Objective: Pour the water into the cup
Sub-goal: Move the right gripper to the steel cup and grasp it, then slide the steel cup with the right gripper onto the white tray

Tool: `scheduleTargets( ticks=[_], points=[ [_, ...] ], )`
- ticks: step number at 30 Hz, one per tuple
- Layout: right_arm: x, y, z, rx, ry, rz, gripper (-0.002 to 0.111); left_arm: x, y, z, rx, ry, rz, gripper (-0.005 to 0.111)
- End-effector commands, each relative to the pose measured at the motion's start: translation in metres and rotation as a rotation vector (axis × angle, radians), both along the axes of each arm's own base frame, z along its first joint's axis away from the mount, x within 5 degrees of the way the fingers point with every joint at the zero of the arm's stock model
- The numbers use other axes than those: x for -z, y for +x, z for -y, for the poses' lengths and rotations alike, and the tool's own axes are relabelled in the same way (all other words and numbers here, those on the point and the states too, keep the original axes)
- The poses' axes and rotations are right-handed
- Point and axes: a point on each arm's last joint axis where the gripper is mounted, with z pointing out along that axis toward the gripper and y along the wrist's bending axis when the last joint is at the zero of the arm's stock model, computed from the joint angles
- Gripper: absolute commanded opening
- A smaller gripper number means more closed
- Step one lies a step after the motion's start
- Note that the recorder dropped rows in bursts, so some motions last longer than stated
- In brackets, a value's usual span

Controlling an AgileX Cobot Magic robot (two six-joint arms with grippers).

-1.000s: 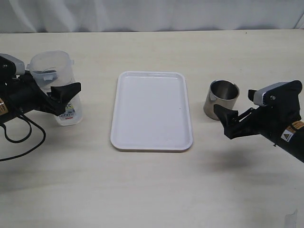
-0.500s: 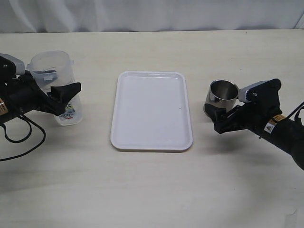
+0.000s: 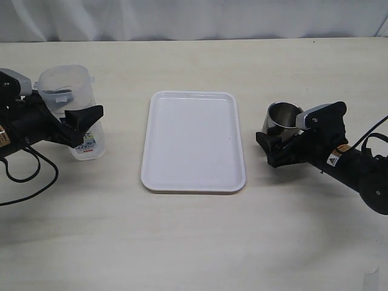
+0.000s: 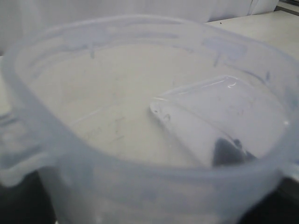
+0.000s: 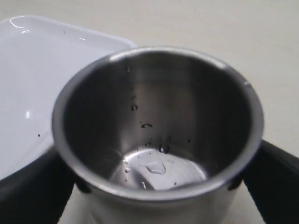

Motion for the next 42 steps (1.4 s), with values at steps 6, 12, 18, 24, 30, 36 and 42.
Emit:
scheduleTargets(
  ticks=[6, 12, 18, 24, 30, 36, 42],
  points=[
    [-0.004, 0.005, -0.002, -0.026, 0.016, 0.052, 0.089, -0.005, 0.002, 0.001, 0.002, -0.026, 0.031, 0.0],
    [-0.004, 0.005, -0.002, -0.026, 0.016, 0.052, 0.089, -0.005, 0.002, 0.001, 0.003, -0.029, 0.035, 0.0],
    [-0.004, 0.005, -0.002, -0.026, 0.016, 0.052, 0.089, -0.005, 0.002, 0.001, 0.003, -0.028, 0.033, 0.0],
    [0.009, 0.008, -0.002, -0.025, 0.016, 0.026, 0.089, -0.005, 0.002, 0.001, 0.003, -0.028, 0.033, 0.0],
    [0.013, 0.016, -0.008, -0.098, 0.015, 0.041, 0.089, -0.005, 0.002, 0.001, 0.003, -0.028, 0.033, 0.0],
    [0.012, 0.018, -0.008, -0.102, 0.017, 0.054, 0.089, -0.005, 0.002, 0.001, 0.003, -0.028, 0.033, 0.0],
    [0.011, 0.021, -0.008, -0.101, 0.016, 0.062, 0.089, -0.005, 0.002, 0.001, 0.003, -0.028, 0.034, 0.0]
  ],
)
